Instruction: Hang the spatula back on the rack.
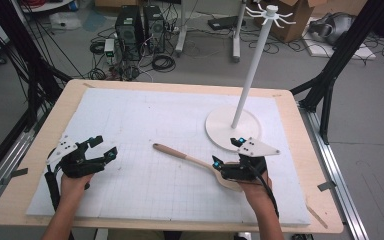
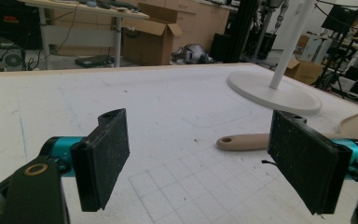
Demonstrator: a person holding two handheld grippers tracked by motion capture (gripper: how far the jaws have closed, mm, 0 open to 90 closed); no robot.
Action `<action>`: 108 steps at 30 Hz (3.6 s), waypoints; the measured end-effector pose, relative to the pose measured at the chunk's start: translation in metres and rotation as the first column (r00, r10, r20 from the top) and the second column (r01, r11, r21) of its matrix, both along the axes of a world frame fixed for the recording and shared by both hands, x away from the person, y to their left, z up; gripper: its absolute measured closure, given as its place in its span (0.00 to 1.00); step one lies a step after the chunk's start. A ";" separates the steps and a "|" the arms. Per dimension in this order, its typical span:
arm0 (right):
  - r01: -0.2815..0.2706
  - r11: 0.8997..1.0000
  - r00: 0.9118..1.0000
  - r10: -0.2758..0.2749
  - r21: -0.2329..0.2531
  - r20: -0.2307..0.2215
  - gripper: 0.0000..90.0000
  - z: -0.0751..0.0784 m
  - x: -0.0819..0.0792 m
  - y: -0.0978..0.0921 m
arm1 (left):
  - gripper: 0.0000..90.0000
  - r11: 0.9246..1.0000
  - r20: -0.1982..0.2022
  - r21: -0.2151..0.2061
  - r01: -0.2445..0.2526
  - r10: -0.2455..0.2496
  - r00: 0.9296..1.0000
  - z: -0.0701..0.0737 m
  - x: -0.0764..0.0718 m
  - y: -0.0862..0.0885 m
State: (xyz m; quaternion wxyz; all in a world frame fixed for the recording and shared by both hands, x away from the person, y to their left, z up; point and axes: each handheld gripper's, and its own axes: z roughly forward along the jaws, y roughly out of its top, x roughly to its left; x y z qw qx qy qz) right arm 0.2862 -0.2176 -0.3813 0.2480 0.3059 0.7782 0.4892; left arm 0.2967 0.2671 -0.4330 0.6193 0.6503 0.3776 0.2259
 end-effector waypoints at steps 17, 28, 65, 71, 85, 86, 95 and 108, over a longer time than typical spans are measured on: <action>-0.195 0.960 0.969 0.157 -0.199 -0.191 0.39 -0.019 0.038 0.040 | 0.24 1.000 -0.046 0.010 0.020 -0.019 0.999 -0.011 0.002 -0.005; -0.302 0.912 0.909 0.187 -0.279 -0.373 0.51 -0.041 0.058 0.057 | 0.24 1.000 -0.060 0.011 0.028 -0.027 0.998 -0.012 0.003 -0.006; -0.394 0.851 0.866 0.218 -0.346 -0.449 0.86 -0.041 0.077 0.081 | 0.25 1.000 -0.072 0.011 0.026 -0.026 0.997 -0.015 0.004 -0.007; -0.350 0.878 0.895 0.211 -0.325 -0.392 0.87 -0.028 0.074 0.071 | 0.25 1.000 -0.074 0.011 0.026 -0.025 0.997 -0.016 0.005 -0.007; -0.180 0.959 0.963 0.127 -0.220 -0.237 0.87 0.015 0.062 0.032 | 0.26 1.000 -0.076 0.013 0.026 -0.025 0.997 -0.017 0.005 -0.007; -0.173 0.962 0.964 0.121 -0.213 -0.236 0.87 0.018 0.061 0.030 | 0.26 1.000 -0.076 0.010 0.025 -0.025 0.997 -0.017 0.005 -0.007; -0.080 0.994 0.989 0.070 -0.079 -0.129 0.87 0.040 0.055 0.005 | 0.26 1.000 -0.076 0.009 0.029 -0.028 0.997 -0.017 0.004 -0.007; 0.051 0.996 0.996 -0.056 0.069 0.070 0.87 0.062 0.033 -0.029 | 0.26 0.999 -0.072 0.013 0.030 -0.029 0.997 -0.017 0.004 -0.008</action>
